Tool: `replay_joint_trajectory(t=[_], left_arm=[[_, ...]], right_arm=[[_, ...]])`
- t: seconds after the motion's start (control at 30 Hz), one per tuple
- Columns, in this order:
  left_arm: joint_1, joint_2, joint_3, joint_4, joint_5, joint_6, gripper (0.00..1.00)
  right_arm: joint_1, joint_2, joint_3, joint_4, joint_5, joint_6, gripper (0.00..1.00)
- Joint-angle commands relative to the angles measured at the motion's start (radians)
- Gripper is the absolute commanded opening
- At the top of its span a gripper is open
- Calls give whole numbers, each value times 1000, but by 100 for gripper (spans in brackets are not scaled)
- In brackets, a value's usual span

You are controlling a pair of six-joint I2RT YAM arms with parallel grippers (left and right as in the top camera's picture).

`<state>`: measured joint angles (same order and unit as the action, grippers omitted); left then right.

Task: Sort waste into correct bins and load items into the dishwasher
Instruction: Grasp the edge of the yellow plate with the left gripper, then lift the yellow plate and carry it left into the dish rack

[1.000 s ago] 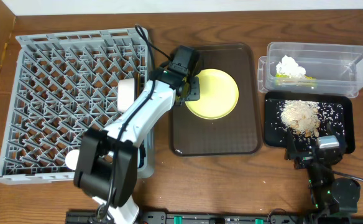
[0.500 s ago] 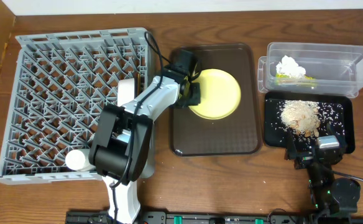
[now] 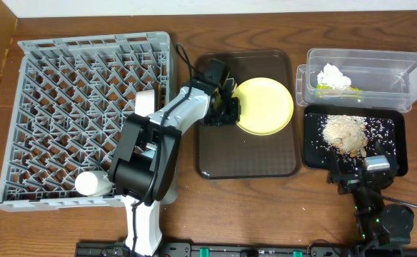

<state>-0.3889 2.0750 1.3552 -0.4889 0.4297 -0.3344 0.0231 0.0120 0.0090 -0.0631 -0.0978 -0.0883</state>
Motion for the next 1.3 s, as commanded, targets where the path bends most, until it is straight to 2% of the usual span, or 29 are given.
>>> replay_joint_trajectory(t=[0.0,0.23,0.4,0.63,0.73,0.8,1.0,1.13,1.27], left_arm=[[-5,72,-19,-10,15,28,8],[25,-29,-18,-11,40,24,8],[71,-193,-18,-27,53,28,8],[209,-439,-18,-138,53,82,8],[313,-533,-18,-214,52,123,8],[431,-605,-18,-278,29,163,7],[708,-705,-20,-395,-35,207,8],[884,-729,-52,-404,-104,206,8],[945,-729,-110,-354,-175,206,8]], right_arm=[[-3,-5,-3,-1,-5,-10,99],[-3,-5,-3,-1,-4,-10,99],[-3,-5,-3,-1,-4,-10,99],[-3,-5,-3,-1,-4,-10,99],[-3,-5,-3,-1,-5,-10,99],[-3,-5,-3,-1,-4,-10,99],[-3,-5,-3,-1,-5,-10,99],[-3,-5,-3,-1,-4,-10,99],[-3,-5,-3,-1,-4,-10,99]])
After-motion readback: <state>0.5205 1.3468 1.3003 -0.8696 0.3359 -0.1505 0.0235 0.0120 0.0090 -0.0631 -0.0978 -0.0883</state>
